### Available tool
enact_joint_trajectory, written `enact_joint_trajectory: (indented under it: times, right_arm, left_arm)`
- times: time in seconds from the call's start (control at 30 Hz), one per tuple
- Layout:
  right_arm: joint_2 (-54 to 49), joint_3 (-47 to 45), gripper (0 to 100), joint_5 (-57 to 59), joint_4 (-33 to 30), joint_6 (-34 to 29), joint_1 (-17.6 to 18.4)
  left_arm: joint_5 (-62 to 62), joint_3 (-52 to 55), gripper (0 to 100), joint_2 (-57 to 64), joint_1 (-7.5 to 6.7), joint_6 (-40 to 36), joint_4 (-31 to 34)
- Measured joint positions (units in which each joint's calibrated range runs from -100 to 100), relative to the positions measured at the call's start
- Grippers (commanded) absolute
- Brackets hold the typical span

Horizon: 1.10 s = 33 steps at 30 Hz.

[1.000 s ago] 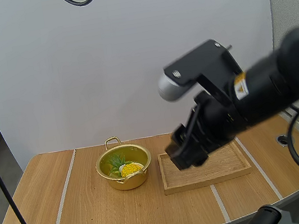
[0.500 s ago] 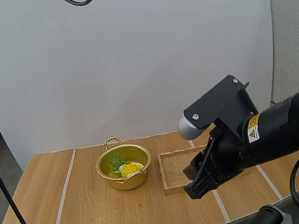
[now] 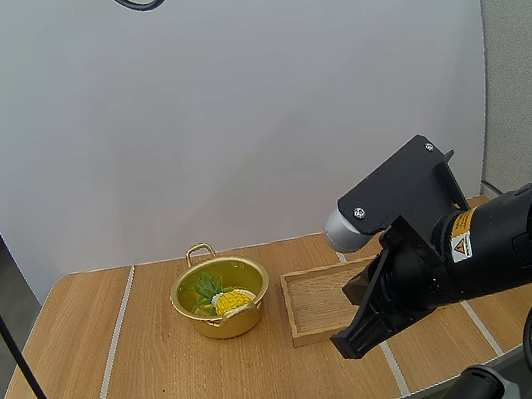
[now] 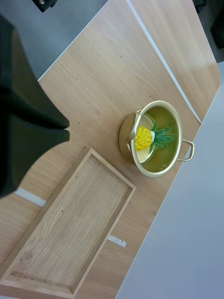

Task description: Open the pot, put the pineapple inside, and close it

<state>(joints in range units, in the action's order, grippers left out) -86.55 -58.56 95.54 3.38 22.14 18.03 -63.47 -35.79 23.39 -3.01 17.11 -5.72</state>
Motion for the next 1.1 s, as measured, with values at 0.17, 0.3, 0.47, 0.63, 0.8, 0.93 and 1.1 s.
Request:
enact_joint_trajectory:
  times: [0.17,0.3,0.47,0.63,0.8,0.93,1.1]
  right_arm:
    - [0.0,0.0,0,-0.2,0.0,0.0,0.0]
    - [0.0,0.0,0,-0.4,0.0,0.0,0.0]
    - [0.0,0.0,0,-0.8,0.0,0.0,0.0]
    - [0.0,0.0,0,-0.8,0.0,0.0,0.0]
    - [0.0,0.0,0,-0.8,0.0,0.0,0.0]
    - [0.0,0.0,0,-0.8,0.0,0.0,0.0]
    - [0.0,0.0,0,-0.8,0.0,0.0,0.0]
  left_arm:
    - [0.0,0.0,0,0.0,0.0,0.0,0.0]
    - [0.0,0.0,0,0.0,0.0,0.0,0.0]
    - [0.0,0.0,0,0.0,0.0,0.0,0.0]
    - [-1.2,0.0,0,0.0,0.0,-0.1,0.0]
    - [-23.6,0.0,0,0.9,0.0,-0.2,0.9]
    - [-35.3,0.6,0,1.1,0.0,-0.3,1.2]
    - [-36.5,5.8,0,0.8,0.0,-0.4,1.3]
